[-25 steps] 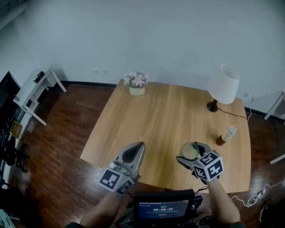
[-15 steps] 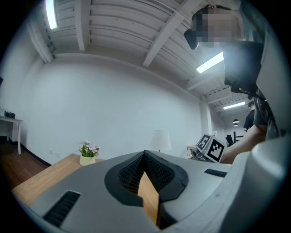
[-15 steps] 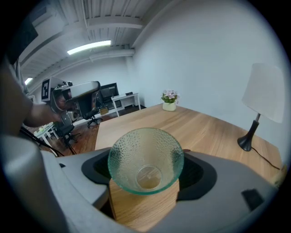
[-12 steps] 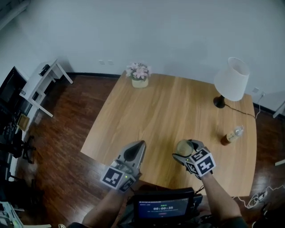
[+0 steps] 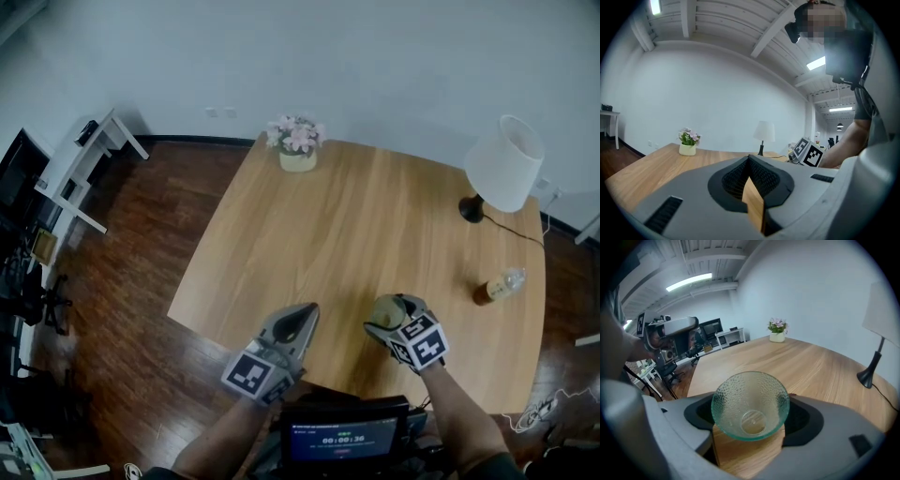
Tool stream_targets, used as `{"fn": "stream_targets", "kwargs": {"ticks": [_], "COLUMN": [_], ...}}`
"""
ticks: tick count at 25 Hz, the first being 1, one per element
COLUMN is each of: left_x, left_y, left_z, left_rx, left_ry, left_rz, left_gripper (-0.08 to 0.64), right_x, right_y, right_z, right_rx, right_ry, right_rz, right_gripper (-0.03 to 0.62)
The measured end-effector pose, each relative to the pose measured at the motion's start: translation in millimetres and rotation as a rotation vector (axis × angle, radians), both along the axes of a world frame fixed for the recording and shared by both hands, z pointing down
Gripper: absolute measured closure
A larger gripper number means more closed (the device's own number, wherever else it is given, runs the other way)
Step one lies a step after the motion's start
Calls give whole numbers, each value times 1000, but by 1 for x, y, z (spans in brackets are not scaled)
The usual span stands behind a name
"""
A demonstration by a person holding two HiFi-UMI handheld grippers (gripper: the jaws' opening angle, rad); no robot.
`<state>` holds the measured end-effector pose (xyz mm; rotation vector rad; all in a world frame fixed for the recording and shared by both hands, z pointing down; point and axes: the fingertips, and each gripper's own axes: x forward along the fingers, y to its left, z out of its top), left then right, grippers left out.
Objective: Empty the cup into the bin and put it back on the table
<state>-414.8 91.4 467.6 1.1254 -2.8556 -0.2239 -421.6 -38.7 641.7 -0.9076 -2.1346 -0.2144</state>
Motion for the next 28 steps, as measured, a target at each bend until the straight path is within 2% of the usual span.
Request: {"fn": "stream_targets", "kwargs": {"ticks": [7,14,24,26,28], "left_x": [-5,-8,0,2,6], "left_y": [0,-6,-6,-7,-8], "left_z": [21,34,33,29,24], "left_rx": [-20,-21,-18,-14,-10], "left_ry": [28,67,68,63,60], "left_rz": [16,27,24,23,25], "left_gripper": [568,568,568,568,568], "right_x": [4,5,6,3,2], "right_y": [2,3,4,3,4], "right_z": [25,29,29,31,28], "right_rx": [27,28,41,33,17], "right_ry": [5,-45,-52,-61,-76], "right_rz": [-10,-20,-38,-32,-24], "right_gripper": [189,189,181,173,123]}}
